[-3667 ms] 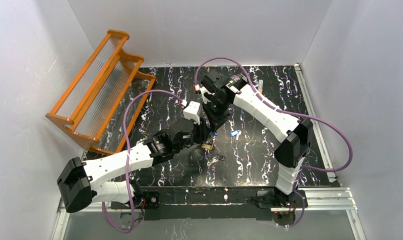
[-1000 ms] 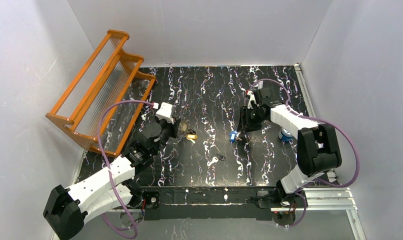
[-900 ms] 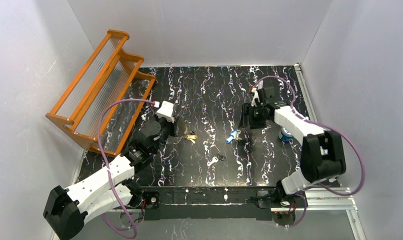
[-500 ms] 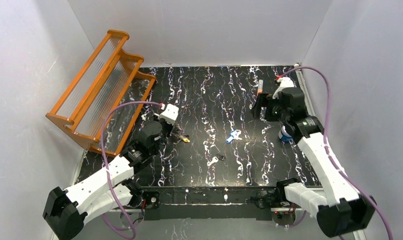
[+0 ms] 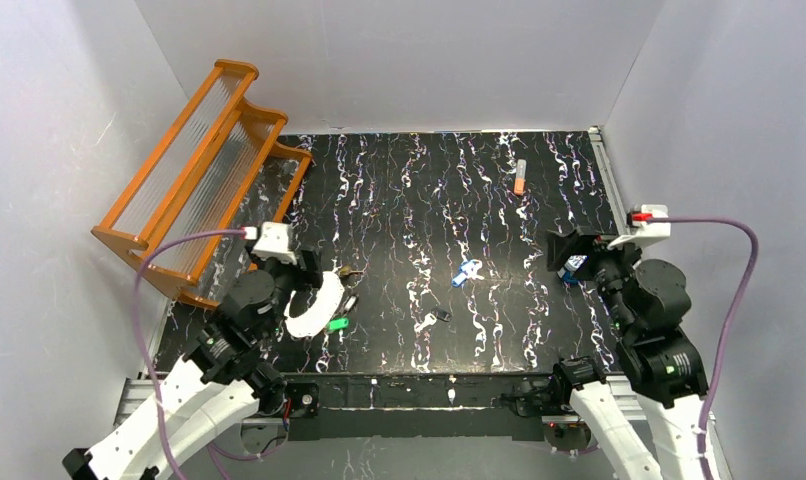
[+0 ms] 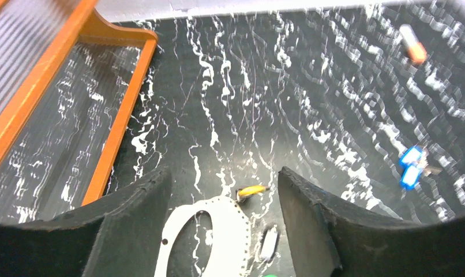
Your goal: Remove the keys from the keyring
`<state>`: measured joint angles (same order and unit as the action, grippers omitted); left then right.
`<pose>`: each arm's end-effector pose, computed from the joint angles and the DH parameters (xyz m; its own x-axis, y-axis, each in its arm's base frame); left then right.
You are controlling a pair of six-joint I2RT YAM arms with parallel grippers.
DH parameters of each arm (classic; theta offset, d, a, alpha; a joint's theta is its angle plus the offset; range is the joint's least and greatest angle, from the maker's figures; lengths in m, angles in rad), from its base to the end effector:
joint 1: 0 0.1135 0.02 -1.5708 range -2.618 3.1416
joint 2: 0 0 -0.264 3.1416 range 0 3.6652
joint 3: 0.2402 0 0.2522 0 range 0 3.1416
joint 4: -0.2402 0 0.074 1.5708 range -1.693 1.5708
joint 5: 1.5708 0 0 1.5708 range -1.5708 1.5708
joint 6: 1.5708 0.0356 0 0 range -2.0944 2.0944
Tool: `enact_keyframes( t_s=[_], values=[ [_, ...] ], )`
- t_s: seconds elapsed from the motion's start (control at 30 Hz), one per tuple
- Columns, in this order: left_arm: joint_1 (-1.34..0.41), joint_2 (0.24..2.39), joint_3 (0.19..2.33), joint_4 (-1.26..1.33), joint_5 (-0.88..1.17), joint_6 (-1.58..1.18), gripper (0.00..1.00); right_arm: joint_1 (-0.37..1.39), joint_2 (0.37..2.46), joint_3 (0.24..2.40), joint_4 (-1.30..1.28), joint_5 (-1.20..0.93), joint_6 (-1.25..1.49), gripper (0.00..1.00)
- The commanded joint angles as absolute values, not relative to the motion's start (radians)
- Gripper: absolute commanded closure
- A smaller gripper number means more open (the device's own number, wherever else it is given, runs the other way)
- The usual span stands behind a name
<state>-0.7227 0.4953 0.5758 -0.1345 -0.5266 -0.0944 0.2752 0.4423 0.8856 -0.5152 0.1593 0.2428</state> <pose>0.1106 -0.0737 0.3128 -0.0587 -0.0569 -0.9967 0.1907 0.9793 -0.0671 0.0841 0.0179 0.3779 -0.0950 0.2198 -0.9709 -0.0960 0.9687 0.2287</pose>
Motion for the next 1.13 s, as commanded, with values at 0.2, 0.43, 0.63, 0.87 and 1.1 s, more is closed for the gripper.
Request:
enact_keyframes(
  t_s=[0.2,0.43,0.63,0.87,1.1],
  values=[
    [-0.719,0.335,0.795,-0.418,-0.665,-0.206,0.16,0.274,0.289,0.848,-0.481,0.32,0.241,0.01],
    [-0.718,0.229,0.801,-0.45,-0.697,-0.183,0.02,0.274,0.219,0.758,-0.409,0.423,0.282,0.01],
    [-0.719,0.106,0.693,-0.413,-0.742,-0.186,0.01,0.273,0.187,0.721,-0.381,0.448,0.274,0.01],
    [-0.719,0.061,0.623,-0.382,-0.763,-0.184,0.02,0.274,0.184,0.697,-0.374,0.429,0.265,0.01],
    [-0.719,0.097,0.62,-0.371,-0.756,-0.187,0.02,0.274,0.204,0.704,-0.377,0.419,0.255,0.01]
  ],
)
